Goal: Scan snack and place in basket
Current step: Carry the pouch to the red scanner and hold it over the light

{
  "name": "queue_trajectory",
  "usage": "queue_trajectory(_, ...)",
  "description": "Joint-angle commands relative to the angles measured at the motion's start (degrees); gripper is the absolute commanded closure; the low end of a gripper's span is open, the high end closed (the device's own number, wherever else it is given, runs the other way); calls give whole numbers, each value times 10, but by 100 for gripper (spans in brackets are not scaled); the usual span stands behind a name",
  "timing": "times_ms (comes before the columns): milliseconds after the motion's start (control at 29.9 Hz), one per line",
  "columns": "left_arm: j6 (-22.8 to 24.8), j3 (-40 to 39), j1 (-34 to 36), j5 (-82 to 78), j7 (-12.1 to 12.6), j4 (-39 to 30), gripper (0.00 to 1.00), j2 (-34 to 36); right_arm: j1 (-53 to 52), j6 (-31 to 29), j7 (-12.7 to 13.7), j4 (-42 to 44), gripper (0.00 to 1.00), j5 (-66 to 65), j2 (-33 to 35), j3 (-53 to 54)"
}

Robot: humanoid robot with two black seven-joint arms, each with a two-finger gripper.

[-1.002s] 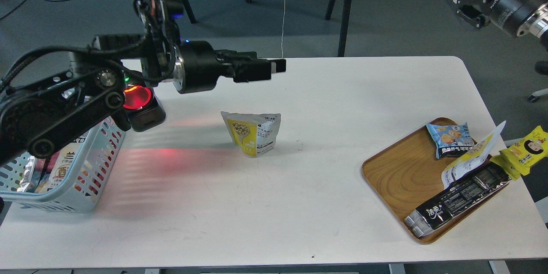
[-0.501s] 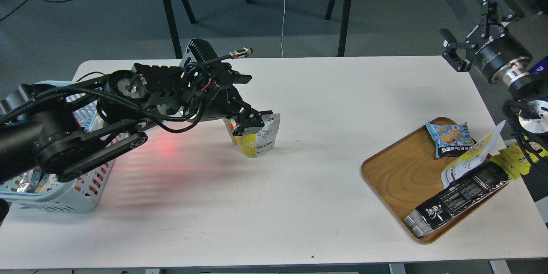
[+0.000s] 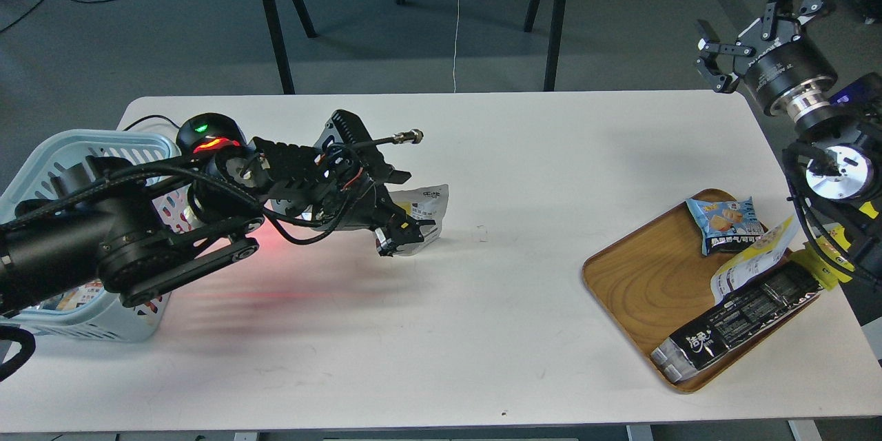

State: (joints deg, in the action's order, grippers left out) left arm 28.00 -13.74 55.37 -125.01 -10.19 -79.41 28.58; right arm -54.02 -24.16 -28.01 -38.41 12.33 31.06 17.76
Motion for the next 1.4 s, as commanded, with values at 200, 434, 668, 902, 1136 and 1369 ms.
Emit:
queue_trajectory(200,0,-1,1,0,-39,44,88,-5,-3,0,0,-1,2,0,0,2)
queue_trajectory(434,0,-9,4,0,-41,23,99,2,-7,0,0,-1,2,0,0,2)
queue_trajectory(668,0,-24,4,0,-60,-36,99,60,-7,-4,0,-1,2,-1,0,13)
queue_trajectory(902,0,-62,-3,0,-111,-80,99,152,-12,-7,0,-1,2,-1,1,13)
queue_trajectory(1136,0,-63,-3,0,-149,-74,99,251,-14,-8,0,0,2,-1,0,14)
queue_trajectory(1369,0,-59,-1,0,-158,-51,99,290,-13,-9,0,-1,2,-1,-1,40)
